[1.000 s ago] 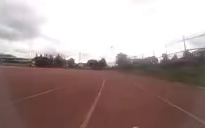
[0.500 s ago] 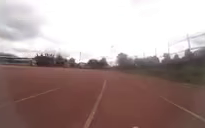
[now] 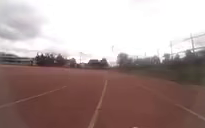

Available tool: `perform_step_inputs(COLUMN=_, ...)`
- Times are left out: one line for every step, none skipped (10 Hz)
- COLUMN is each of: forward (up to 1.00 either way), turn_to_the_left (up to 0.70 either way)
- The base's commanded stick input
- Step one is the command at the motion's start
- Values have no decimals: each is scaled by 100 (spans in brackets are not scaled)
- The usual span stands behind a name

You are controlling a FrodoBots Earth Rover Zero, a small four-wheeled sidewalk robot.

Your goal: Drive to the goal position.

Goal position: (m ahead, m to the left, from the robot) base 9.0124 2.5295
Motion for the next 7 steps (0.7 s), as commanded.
perform_step_inputs(forward=70, turn_to_the_left=0)
perform_step_inputs(forward=70, turn_to_the_left=0)
perform_step_inputs(forward=70, turn_to_the_left=0)
perform_step_inputs(forward=70, turn_to_the_left=0)
perform_step_inputs(forward=70, turn_to_the_left=0)
perform_step_inputs(forward=70, turn_to_the_left=0)
perform_step_inputs(forward=70, turn_to_the_left=0)
